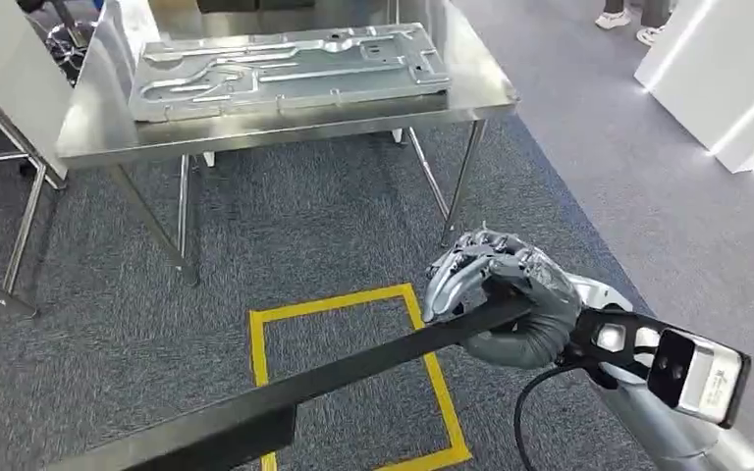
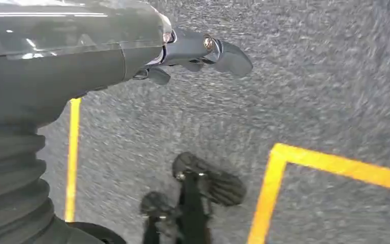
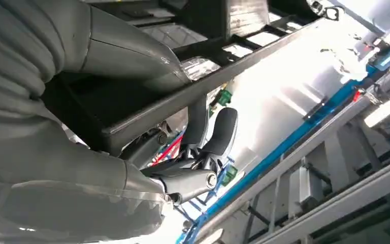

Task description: Take the parts from the cabinet and place them on the table.

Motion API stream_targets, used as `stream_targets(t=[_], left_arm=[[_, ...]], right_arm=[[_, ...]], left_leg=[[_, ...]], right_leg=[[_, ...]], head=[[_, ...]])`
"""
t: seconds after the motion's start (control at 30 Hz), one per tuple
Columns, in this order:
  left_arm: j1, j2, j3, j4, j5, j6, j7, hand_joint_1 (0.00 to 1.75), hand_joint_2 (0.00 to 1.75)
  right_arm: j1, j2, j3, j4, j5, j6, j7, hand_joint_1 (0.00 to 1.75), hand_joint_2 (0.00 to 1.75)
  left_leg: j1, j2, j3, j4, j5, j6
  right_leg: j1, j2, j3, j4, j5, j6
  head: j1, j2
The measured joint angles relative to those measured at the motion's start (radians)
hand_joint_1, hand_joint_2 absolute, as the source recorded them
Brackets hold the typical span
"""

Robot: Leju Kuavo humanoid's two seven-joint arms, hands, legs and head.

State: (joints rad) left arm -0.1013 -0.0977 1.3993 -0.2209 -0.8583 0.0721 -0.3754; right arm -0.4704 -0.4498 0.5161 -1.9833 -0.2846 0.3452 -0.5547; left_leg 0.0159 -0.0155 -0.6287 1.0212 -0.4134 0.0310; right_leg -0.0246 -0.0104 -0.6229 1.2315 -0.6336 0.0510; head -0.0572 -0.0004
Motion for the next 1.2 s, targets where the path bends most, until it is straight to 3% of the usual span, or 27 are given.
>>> stream_targets(t=[0.03,0.07,0.1,0.13,0.2,0.23,0.27,0.33,0.37,0.4,0.43,0.53,0.57,0.6,0.63,0.67,0.7,0.73,0.8,0.87,0.93,1.0,1.07,1.1,1.13,1.2], left_arm=[[0.0,0.0,0.0,0.0,0.0,-0.008,-0.003,0.0,1.75],[0.001,0.0,0.0,0.0,0.0,-0.009,-0.005,0.0,1.75],[0.002,0.0,0.0,0.0,0.0,-0.011,-0.008,0.0,1.75],[0.003,0.0,0.0,0.0,0.0,-0.015,-0.011,0.0,1.75],[0.004,0.0,0.0,0.0,0.0,-0.021,-0.016,0.0,1.75],[0.004,-0.002,0.0,0.0,0.0,-0.022,-0.018,0.0,1.75],[0.005,-0.002,0.0,0.0,-0.001,-0.024,-0.019,0.0,1.75],[0.009,-0.001,0.0,0.0,-0.001,-0.024,-0.022,0.0,1.75],[0.009,-0.001,0.0,0.0,-0.001,-0.024,-0.023,0.0,1.75],[0.009,0.001,0.0,0.0,-0.001,-0.024,-0.024,0.0,1.75],[0.008,0.002,0.0,0.0,-0.002,-0.024,-0.027,0.0,1.75],[0.01,0.002,0.0,0.0,-0.004,-0.024,-0.028,0.0,1.75],[0.011,0.002,0.0,0.0,-0.004,-0.024,-0.028,0.0,1.75],[0.012,0.003,0.0,0.0,-0.003,-0.023,-0.028,0.0,1.75],[0.012,0.003,0.0,0.0,-0.003,-0.022,-0.028,0.0,1.75],[0.012,0.004,0.0,0.0,-0.003,-0.021,-0.028,0.0,1.75],[0.012,0.005,0.0,0.0,-0.003,-0.021,-0.028,0.0,1.75],[0.012,0.006,0.0,0.0,-0.003,-0.021,-0.029,0.0,1.75],[0.011,0.006,-0.001,0.0,-0.003,-0.02,-0.029,0.0,1.75],[0.013,0.006,0.0,0.0,-0.003,-0.02,-0.029,0.0,1.75],[0.012,0.006,0.0,0.0,-0.003,-0.02,-0.029,0.0,1.75],[0.009,0.006,0.0,0.0,-0.003,-0.02,-0.031,0.0,1.75],[0.009,0.006,0.0,0.0,-0.003,-0.018,-0.032,0.0,1.75],[0.01,0.006,0.0,0.0,-0.003,-0.017,-0.032,0.0,1.75],[0.012,0.006,0.0,0.0,-0.002,-0.016,-0.032,0.0,1.75],[0.012,0.006,0.0,0.0,0.0,-0.016,-0.032,0.0,1.75]], right_arm=[[0.009,0.001,-0.003,-0.001,0.002,-0.001,-0.005,1.71,1.75],[0.016,0.001,-0.003,-0.002,0.003,-0.001,-0.008,1.71,1.75],[0.022,0.001,-0.003,-0.004,0.005,-0.001,-0.012,1.71,1.75],[0.025,0.001,-0.003,-0.008,0.009,-0.001,-0.013,1.71,1.75],[0.029,0.002,-0.008,-0.014,0.017,0.0,-0.024,1.71,1.75],[0.031,0.002,-0.01,-0.014,0.019,0.001,-0.031,1.71,1.75],[0.035,0.002,-0.012,-0.014,0.02,0.001,-0.036,1.71,1.75],[0.044,0.002,-0.015,-0.017,0.023,0.002,-0.043,1.71,1.75],[0.046,0.002,-0.016,-0.018,0.024,0.003,-0.043,1.71,1.75],[0.049,0.002,-0.017,-0.02,0.027,0.004,-0.043,1.71,1.75],[0.051,0.002,-0.018,-0.022,0.028,0.004,-0.046,1.71,1.75],[0.068,0.002,-0.019,-0.024,0.034,0.006,-0.053,1.71,1.75],[0.076,0.002,-0.019,-0.026,0.036,0.007,-0.055,1.71,1.75],[0.081,0.002,-0.019,-0.027,0.037,0.007,-0.055,1.71,1.75],[0.083,0.002,-0.019,-0.028,0.037,0.007,-0.056,1.71,1.75],[0.084,0.002,-0.019,-0.029,0.037,0.007,-0.058,1.71,1.75],[0.085,0.002,-0.019,-0.031,0.037,0.007,-0.058,1.71,1.75],[0.086,0.002,-0.019,-0.033,0.037,0.007,-0.058,1.71,1.75],[0.087,0.002,-0.019,-0.034,0.037,0.007,-0.058,1.71,1.75],[0.089,0.003,-0.019,-0.037,0.037,0.007,-0.058,1.71,1.75],[0.088,0.005,-0.022,-0.04,0.037,0.008,-0.058,1.71,1.75],[0.086,0.006,-0.027,-0.043,0.037,0.011,-0.057,1.71,1.75],[0.094,0.007,-0.029,-0.043,0.037,0.02,-0.056,1.71,1.75],[0.096,0.007,-0.03,-0.043,0.037,0.025,-0.055,1.71,1.75],[0.098,0.007,-0.032,-0.043,0.038,0.029,-0.052,1.71,1.75],[0.098,0.007,-0.034,-0.043,0.039,0.038,-0.047,1.71,1.75]], left_leg=[[-0.003,-0.008,0.001,0.0,-0.001,0.002],[-0.004,-0.013,0.002,0.0,-0.002,0.003],[-0.006,-0.022,0.005,0.001,-0.004,0.003],[-0.007,-0.027,0.009,0.001,-0.006,0.002],[-0.009,-0.032,0.019,0.001,-0.012,-0.002],[-0.015,-0.033,0.018,0.003,-0.015,-0.007],[-0.013,-0.035,0.015,0.003,-0.016,-0.013],[-0.009,-0.034,0.016,-0.001,-0.018,-0.025],[-0.01,-0.034,0.02,-0.007,-0.019,-0.032],[-0.011,-0.027,0.018,0.011,-0.024,-0.036],[-0.014,-0.012,0.004,0.047,-0.046,-0.044],[-0.009,0.0,-0.107,0.262,-0.145,-0.054],[-0.008,0.001,-0.138,0.312,-0.158,-0.056],[-0.008,0.002,-0.146,0.314,-0.145,-0.057],[-0.008,0.004,-0.129,0.272,-0.109,-0.057],[-0.007,0.006,-0.092,0.195,-0.061,-0.055],[-0.007,0.008,-0.037,0.08,-0.003,-0.052],[-0.007,0.008,-0.007,0.011,0.013,-0.047],[-0.015,0.006,-0.002,0.008,-0.001,-0.028],[-0.015,0.005,0.001,0.002,-0.008,-0.014],[-0.01,0.0,0.026,-0.009,-0.011,-0.002],[-0.009,-0.002,0.037,-0.012,-0.018,0.008],[-0.011,-0.006,0.041,-0.012,-0.027,0.009],[-0.012,-0.008,0.046,-0.011,-0.032,0.008],[-0.012,-0.01,0.054,-0.01,-0.038,0.007],[-0.012,-0.012,0.077,-0.01,-0.051,0.003]], right_leg=[[0.0,0.005,-0.046,0.082,-0.021,0.0],[0.001,0.005,-0.067,0.111,-0.018,-0.002],[0.001,0.005,-0.069,0.088,0.019,-0.007],[0.002,0.005,-0.044,0.02,0.071,-0.013],[0.007,0.005,0.038,-0.172,0.172,-0.032],[0.016,0.005,0.054,-0.212,0.161,-0.039],[0.015,0.003,0.054,-0.218,0.16,-0.036],[0.021,0.005,0.052,-0.219,0.158,-0.041],[0.02,0.006,0.055,-0.224,0.16,-0.045],[0.005,0.002,0.066,-0.24,0.169,-0.049],[0.007,0.0,0.077,-0.245,0.167,-0.054],[0.012,-0.01,0.088,-0.245,0.157,-0.063],[0.013,-0.011,0.09,-0.243,0.153,-0.063],[0.013,-0.011,0.093,-0.241,0.148,-0.061],[0.012,-0.011,0.1,-0.24,0.142,-0.059],[0.012,-0.011,0.109,-0.24,0.136,-0.057],[0.011,-0.011,0.121,-0.239,0.126,-0.053],[0.011,-0.012,0.125,-0.238,0.118,-0.049],[0.019,-0.008,0.126,-0.238,0.112,-0.037],[0.016,-0.006,0.132,-0.232,0.117,-0.025],[0.011,-0.005,0.131,-0.204,0.109,-0.019],[0.01,-0.001,0.062,-0.092,0.068,-0.014],[0.008,-0.001,-0.047,0.063,0.002,-0.009],[0.008,-0.001,-0.077,0.089,0.007,-0.009],[0.007,-0.001,-0.078,0.061,0.044,-0.009],[0.007,-0.001,-0.023,-0.095,0.16,-0.017]], head=[[0.0,0.0],[0.0,0.0],[0.0,0.0],[0.0,0.0],[0.0,0.0],[0.0,0.0],[0.0,0.0],[0.0,0.0],[0.0,0.0],[0.0,0.0],[0.0,0.0],[0.0,0.0],[0.0,0.0],[0.0,0.0],[0.0,0.0],[0.0,0.0],[0.0,0.0],[0.0,0.0],[0.0,0.0],[0.0,0.0],[0.0,0.0],[0.0,0.0],[0.0,0.0],[0.0,0.0],[0.0,0.0],[0.0,0.0]])
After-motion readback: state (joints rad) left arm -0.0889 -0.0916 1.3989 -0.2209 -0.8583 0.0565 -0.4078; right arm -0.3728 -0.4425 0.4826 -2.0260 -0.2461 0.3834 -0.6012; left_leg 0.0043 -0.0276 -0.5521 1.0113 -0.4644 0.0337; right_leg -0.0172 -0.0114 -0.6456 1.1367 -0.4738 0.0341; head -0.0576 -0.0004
